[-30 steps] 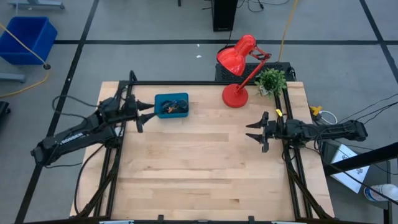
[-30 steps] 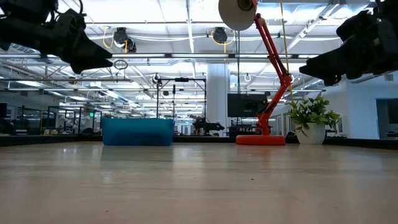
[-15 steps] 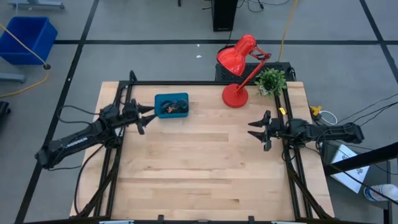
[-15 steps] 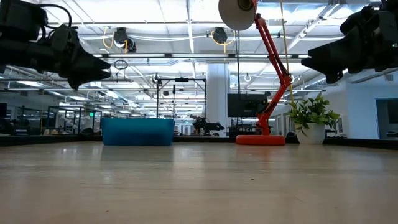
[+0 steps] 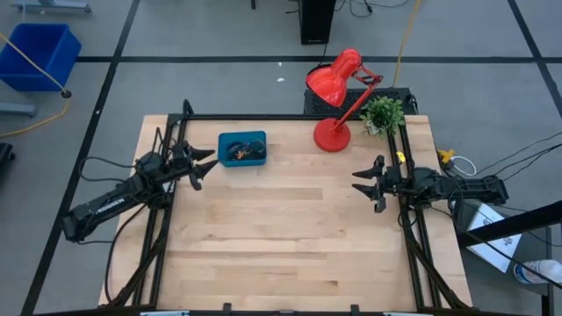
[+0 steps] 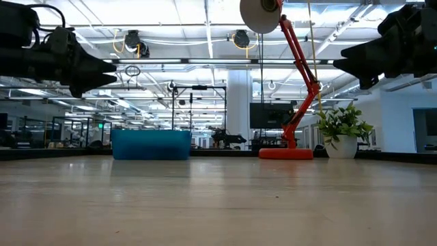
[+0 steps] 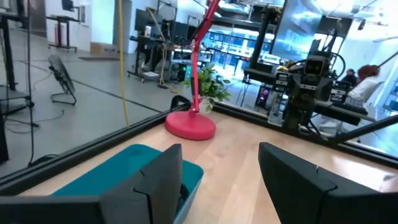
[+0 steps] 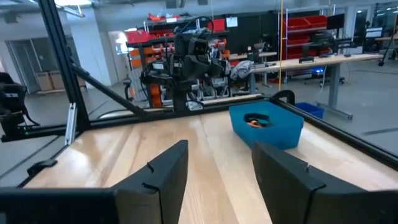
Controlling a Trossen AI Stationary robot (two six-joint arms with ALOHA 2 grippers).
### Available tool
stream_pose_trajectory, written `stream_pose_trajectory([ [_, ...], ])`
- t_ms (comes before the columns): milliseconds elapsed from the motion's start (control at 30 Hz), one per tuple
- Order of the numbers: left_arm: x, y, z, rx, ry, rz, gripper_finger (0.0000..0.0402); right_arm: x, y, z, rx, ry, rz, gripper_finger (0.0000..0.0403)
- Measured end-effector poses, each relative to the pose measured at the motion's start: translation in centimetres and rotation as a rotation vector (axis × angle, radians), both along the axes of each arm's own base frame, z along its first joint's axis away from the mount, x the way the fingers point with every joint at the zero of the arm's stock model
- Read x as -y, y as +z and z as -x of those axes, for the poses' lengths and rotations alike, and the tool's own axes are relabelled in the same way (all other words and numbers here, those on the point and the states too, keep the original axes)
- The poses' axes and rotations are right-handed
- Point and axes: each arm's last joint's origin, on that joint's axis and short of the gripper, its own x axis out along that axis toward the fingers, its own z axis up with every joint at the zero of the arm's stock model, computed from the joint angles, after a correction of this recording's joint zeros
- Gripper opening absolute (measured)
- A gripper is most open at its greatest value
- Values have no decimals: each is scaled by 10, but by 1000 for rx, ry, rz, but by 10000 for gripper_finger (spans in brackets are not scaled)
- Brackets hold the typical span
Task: Pick and place rubber bands into bin
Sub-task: Return to Home Position
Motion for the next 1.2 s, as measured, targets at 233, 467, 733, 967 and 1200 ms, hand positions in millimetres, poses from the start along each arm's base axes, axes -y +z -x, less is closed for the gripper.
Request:
stream_pose_trajectory([
  [233, -1, -1, 1, -16, 63, -5, 219, 1, 0, 0, -6, -38, 70, 173],
  [467, -1, -1, 1, -18, 62, -19, 218, 2, 0, 0, -18, -60, 119, 175],
  [733, -1, 0, 1, -4, 62, -17, 218, 2, 0, 0, -17, -60, 121, 172],
  [967, -1, 0, 1, -2, 61, -17, 218, 2, 0, 0, -16, -59, 121, 176],
  [1200, -1, 0, 1, -2, 60, -17, 218, 2, 0, 0, -15, -59, 121, 172],
])
